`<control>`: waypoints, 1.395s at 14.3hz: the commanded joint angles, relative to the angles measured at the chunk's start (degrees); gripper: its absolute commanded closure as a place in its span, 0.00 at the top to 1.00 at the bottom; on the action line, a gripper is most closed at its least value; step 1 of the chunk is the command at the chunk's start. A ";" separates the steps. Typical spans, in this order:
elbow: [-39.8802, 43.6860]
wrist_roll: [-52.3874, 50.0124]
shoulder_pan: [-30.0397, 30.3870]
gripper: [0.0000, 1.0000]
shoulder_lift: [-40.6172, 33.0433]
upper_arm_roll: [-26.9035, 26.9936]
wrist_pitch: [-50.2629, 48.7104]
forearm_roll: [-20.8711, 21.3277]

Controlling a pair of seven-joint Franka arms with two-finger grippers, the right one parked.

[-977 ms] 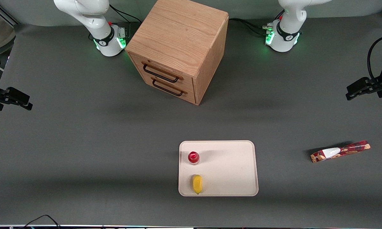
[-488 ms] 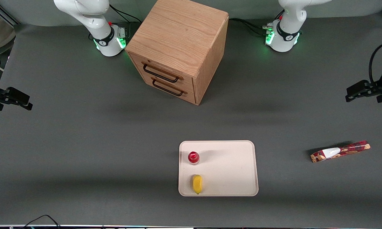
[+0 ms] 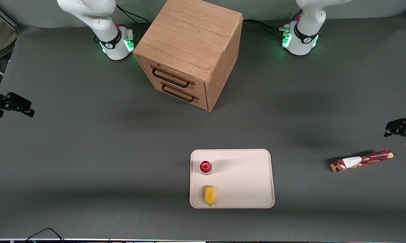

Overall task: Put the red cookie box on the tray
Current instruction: 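Move the left gripper down over the red-and-white cookie box, then close the left gripper on the end of the cookie box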

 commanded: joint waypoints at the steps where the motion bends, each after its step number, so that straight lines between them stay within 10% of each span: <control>1: 0.28 13.18 -0.60 1.00 4.05 0.47 4.78 0.44; 15: -9.30 30.89 -0.60 1.00 17.07 2.23 26.95 0.97; 16: -9.22 30.80 -0.60 0.91 17.07 2.23 26.86 0.97; 20: -8.86 30.45 -0.69 0.03 17.07 2.31 26.77 1.58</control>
